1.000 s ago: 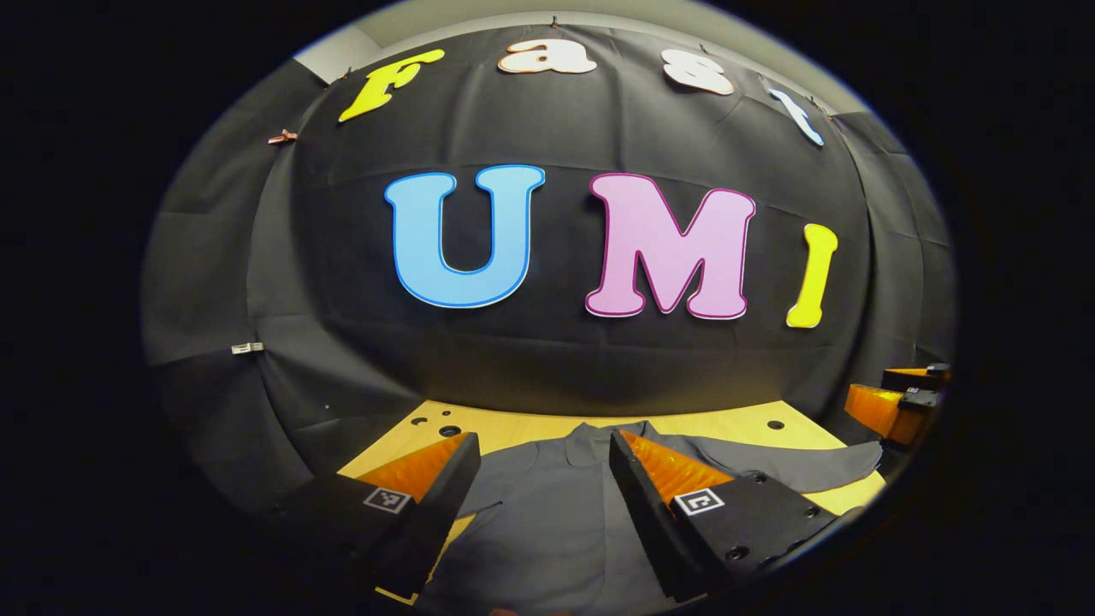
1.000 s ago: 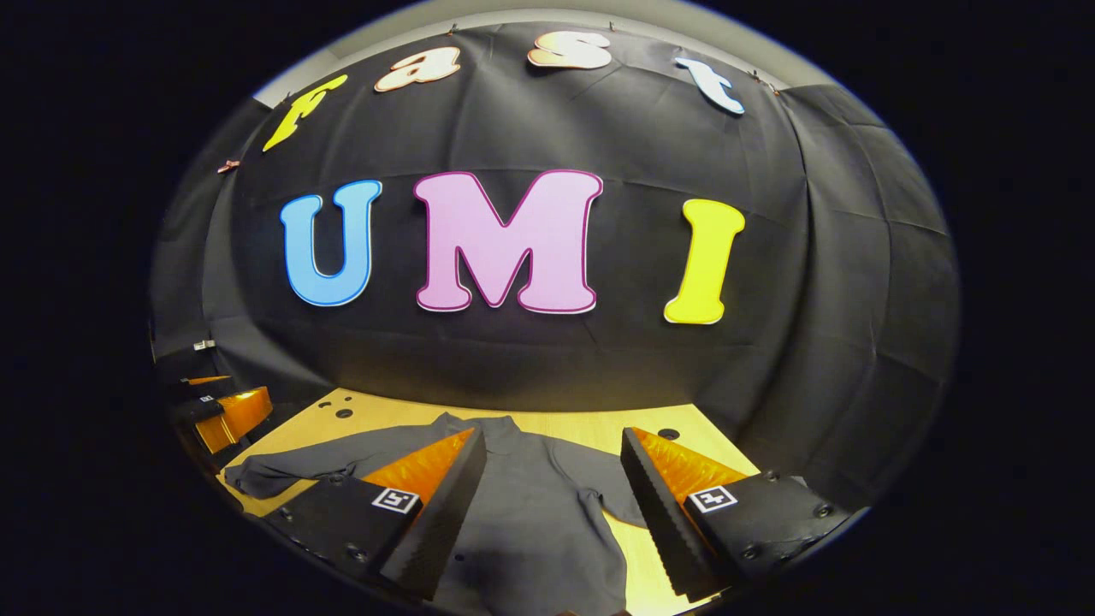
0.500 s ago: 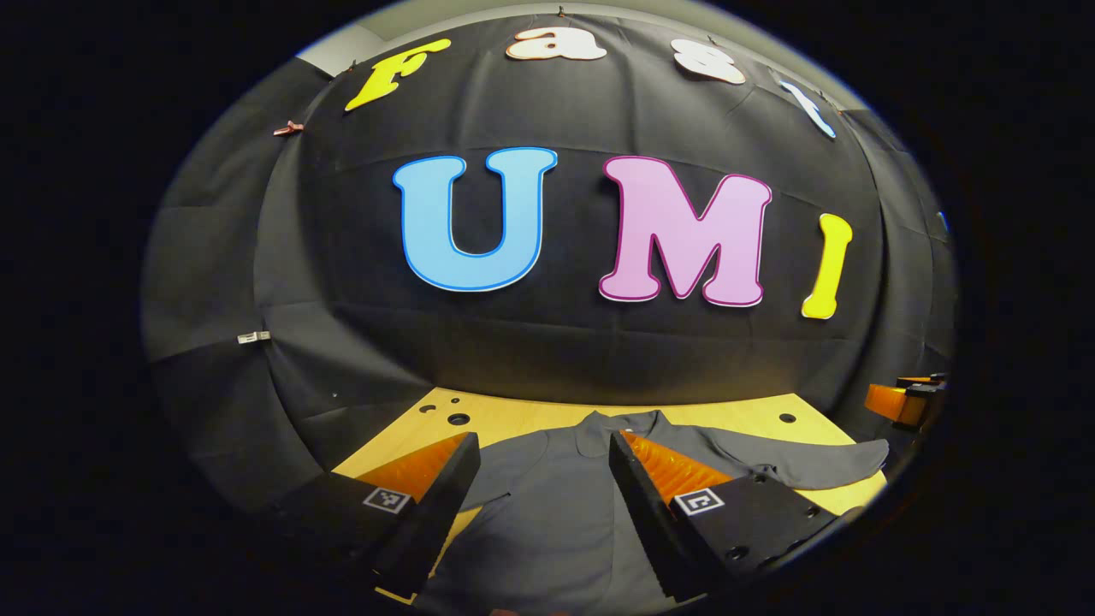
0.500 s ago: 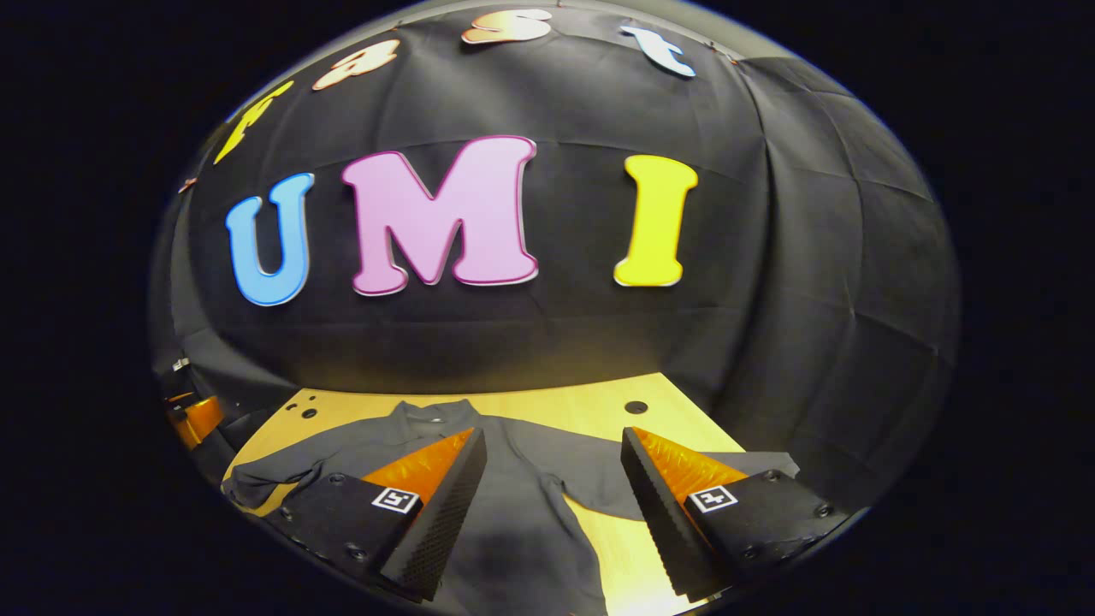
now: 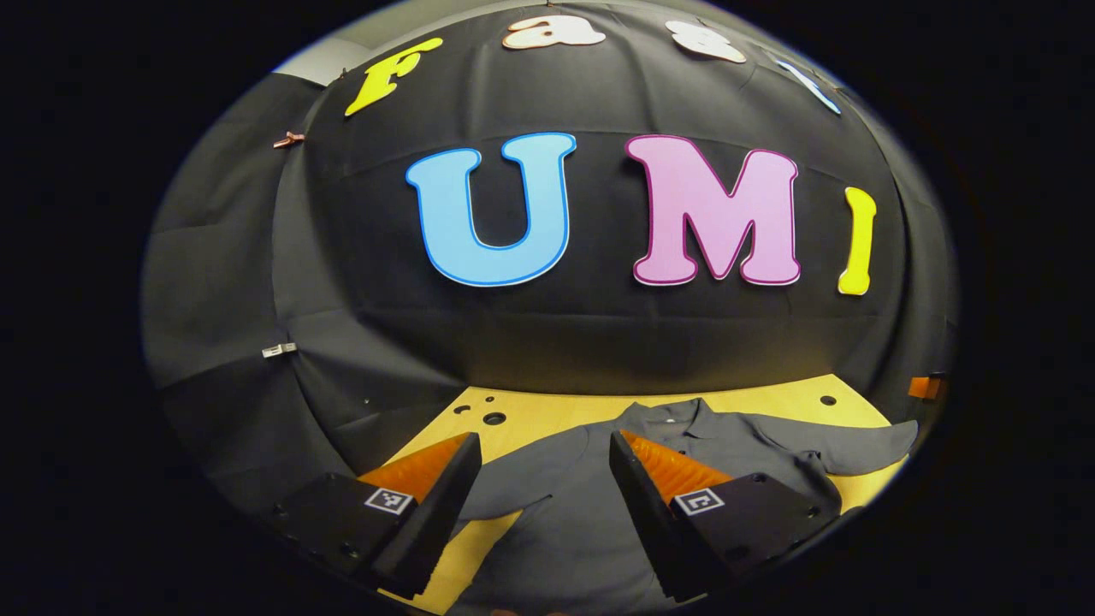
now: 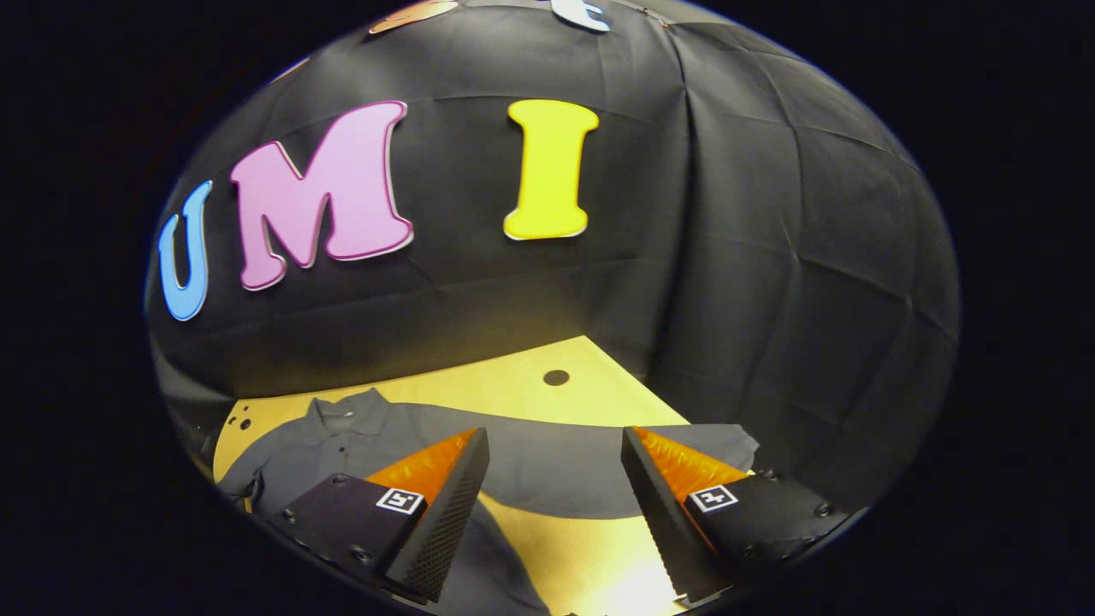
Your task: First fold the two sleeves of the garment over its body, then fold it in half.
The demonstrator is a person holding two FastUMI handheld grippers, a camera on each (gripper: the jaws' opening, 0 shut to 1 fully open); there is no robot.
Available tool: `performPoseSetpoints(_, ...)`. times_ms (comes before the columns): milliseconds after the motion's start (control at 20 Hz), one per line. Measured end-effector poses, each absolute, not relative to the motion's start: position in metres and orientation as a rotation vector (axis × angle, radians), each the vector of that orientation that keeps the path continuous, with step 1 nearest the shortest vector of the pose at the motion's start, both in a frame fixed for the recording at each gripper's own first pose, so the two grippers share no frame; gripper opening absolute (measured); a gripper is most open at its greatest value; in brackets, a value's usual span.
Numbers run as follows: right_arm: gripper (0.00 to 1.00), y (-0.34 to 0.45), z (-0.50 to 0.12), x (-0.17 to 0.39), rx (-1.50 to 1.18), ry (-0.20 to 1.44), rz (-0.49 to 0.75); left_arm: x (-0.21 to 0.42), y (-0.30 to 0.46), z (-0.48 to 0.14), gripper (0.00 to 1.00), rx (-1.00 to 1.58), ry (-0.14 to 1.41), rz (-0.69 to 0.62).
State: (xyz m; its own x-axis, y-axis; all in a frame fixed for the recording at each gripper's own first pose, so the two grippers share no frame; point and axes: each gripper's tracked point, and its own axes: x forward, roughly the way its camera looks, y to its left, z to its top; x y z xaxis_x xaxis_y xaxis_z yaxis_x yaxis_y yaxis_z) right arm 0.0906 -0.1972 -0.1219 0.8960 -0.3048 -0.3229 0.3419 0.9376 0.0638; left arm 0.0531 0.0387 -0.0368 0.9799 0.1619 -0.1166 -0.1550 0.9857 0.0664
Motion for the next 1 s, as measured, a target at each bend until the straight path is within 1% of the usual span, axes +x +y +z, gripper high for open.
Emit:
performPoseSetpoints(100,0.96,-0.225,-0.134,0.091,0.124,0.341,-0.385,0.051,0.038,-0.045,0.95,0.044,0.145,0.174)
performPoseSetpoints(250,0.97,-0.278,-0.163,0.089,0.112,0.416,-0.495,0.052,0.039,-0.053,0.95,0.036,0.176,0.202)
performPoseSetpoints(550,0.97,-0.363,-0.208,0.082,0.192,0.498,-0.65,0.057,0.04,-0.063,0.95,0.039,0.217,0.262)
performPoseSetpoints(750,0.97,-0.402,-0.24,0.085,0.24,0.552,-0.702,0.054,0.035,-0.075,0.95,-0.001,0.253,0.308)
performPoseSetpoints(1000,0.97,-0.428,-0.286,0.087,0.296,0.624,-0.72,0.044,0.026,-0.103,0.95,-0.035,0.317,0.347)
